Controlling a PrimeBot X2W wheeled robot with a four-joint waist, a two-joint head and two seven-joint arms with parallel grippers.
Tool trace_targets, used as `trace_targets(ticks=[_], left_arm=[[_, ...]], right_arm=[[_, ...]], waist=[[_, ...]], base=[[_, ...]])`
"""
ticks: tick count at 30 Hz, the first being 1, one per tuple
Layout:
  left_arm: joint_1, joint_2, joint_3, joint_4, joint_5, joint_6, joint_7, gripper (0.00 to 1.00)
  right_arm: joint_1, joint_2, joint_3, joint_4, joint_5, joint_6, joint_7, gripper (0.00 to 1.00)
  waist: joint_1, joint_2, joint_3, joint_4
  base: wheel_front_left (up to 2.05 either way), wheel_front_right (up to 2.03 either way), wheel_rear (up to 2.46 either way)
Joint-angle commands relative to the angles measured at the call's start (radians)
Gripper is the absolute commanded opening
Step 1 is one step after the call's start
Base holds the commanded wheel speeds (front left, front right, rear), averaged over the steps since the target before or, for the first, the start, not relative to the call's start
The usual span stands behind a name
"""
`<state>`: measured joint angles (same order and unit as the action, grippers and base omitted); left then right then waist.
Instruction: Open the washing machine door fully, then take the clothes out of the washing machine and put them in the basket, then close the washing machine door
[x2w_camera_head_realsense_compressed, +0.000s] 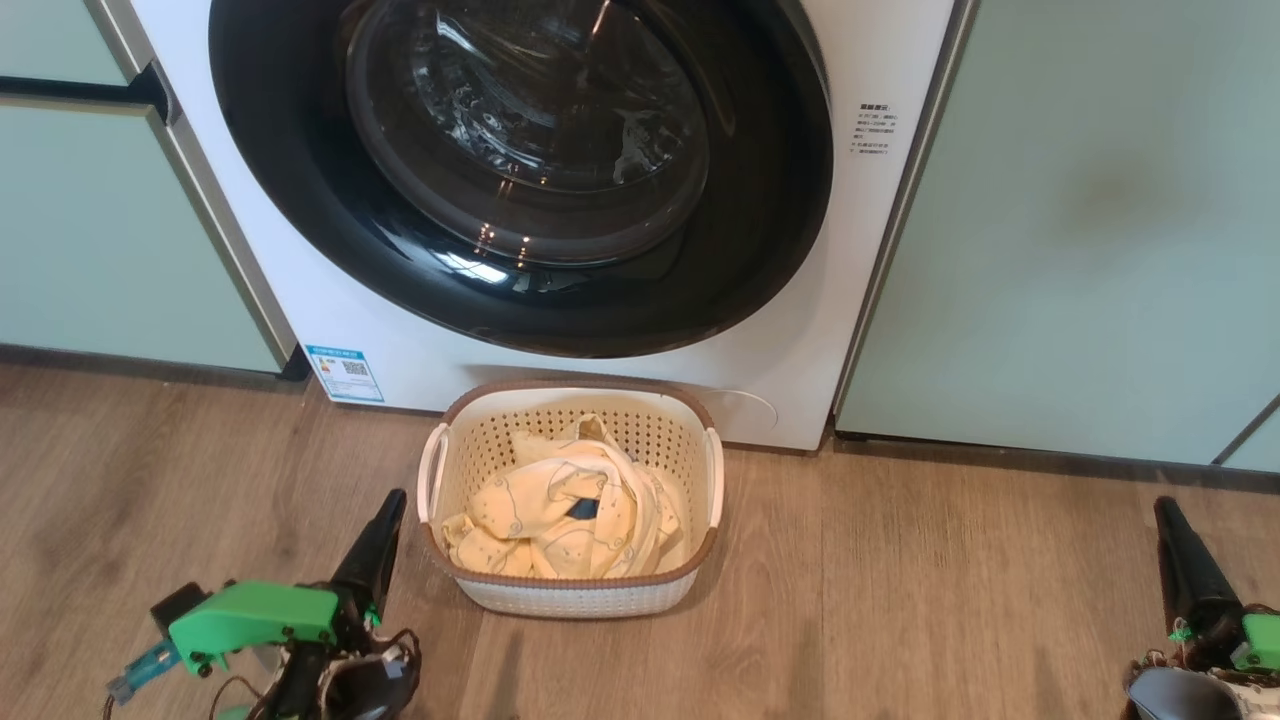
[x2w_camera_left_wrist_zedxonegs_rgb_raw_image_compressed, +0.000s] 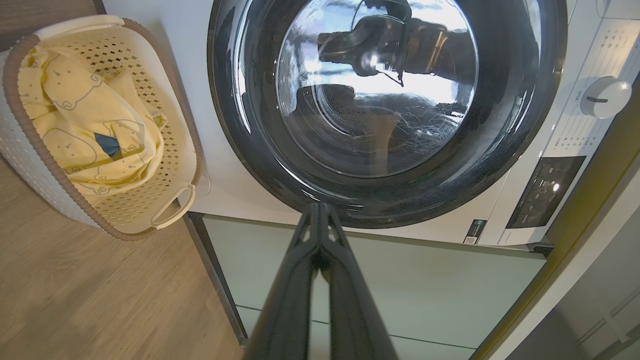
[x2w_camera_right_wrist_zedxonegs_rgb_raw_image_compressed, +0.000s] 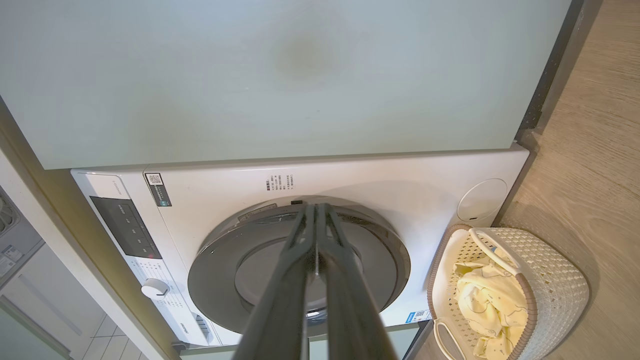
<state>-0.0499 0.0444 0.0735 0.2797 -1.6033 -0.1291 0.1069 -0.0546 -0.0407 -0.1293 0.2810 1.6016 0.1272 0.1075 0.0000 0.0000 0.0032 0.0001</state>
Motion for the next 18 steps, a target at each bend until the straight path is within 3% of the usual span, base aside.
trace_targets(ticks=[1, 18], left_arm=[[-0.058, 0.006, 0.041, -0.035, -0.005, -0.002, 0.007, 0.00], [-0.058, 0.006, 0.040, -0.035, -0.005, -0.002, 0.006, 0.00]], right_arm=[[-0.053, -0.009, 0.016, -0.036, 0.007, 0.003, 0.006, 0.00], [-0.053, -0.009, 0.016, -0.036, 0.007, 0.003, 0.006, 0.00]], waist=[[0.0000, 0.0000, 0.000, 0.000], [0.0000, 0.0000, 0.000, 0.000]], base=[[0.00, 0.00, 0.00], [0.00, 0.00, 0.00]])
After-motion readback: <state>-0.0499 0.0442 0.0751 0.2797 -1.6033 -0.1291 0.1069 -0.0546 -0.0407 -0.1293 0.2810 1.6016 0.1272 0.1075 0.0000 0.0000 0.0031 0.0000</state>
